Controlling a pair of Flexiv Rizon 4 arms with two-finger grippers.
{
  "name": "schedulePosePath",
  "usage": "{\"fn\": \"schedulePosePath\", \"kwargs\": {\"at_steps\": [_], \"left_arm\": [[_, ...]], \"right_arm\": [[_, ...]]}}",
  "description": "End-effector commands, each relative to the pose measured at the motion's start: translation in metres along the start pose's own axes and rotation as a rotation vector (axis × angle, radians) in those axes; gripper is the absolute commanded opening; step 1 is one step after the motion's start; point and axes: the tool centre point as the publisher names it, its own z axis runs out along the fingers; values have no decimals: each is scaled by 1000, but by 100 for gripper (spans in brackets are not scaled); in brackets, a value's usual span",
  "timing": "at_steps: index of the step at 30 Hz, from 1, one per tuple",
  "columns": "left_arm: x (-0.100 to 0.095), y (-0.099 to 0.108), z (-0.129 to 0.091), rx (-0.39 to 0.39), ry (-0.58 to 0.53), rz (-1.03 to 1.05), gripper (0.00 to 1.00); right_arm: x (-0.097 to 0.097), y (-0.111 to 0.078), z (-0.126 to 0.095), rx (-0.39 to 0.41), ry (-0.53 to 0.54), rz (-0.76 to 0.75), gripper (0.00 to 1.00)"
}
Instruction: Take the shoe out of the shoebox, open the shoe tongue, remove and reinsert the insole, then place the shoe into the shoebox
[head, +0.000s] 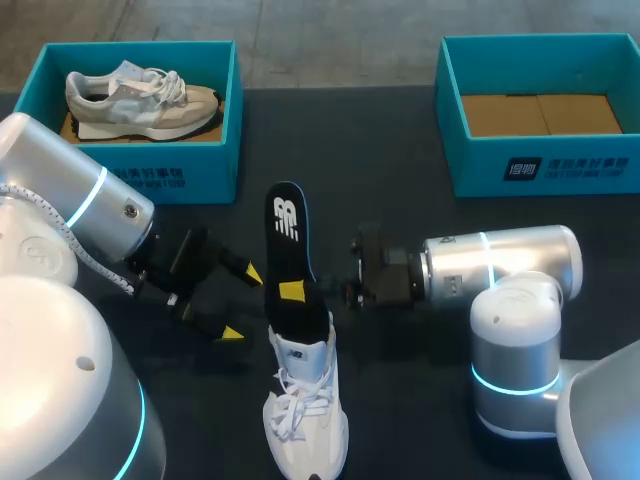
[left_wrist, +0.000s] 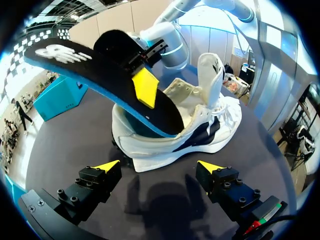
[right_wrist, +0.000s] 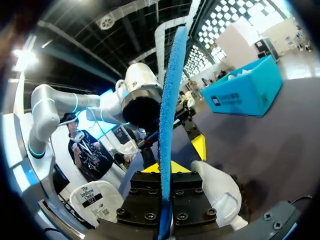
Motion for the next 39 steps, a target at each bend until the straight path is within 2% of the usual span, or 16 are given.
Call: {"fn": "schedulePosePath", "kwargs": {"at_steps": [1,19,39], "left_arm": [[1,-1,0,-3,-1,0,100],[1,-1,0,-3,-1,0,100],[1,-1,0,-3,-1,0,100]], "right_arm": [[-3,-4,-2,22,5,8,0],[3,-13,-1,52,10,20,0],[8,-37,1,99,27,63,0]]}}
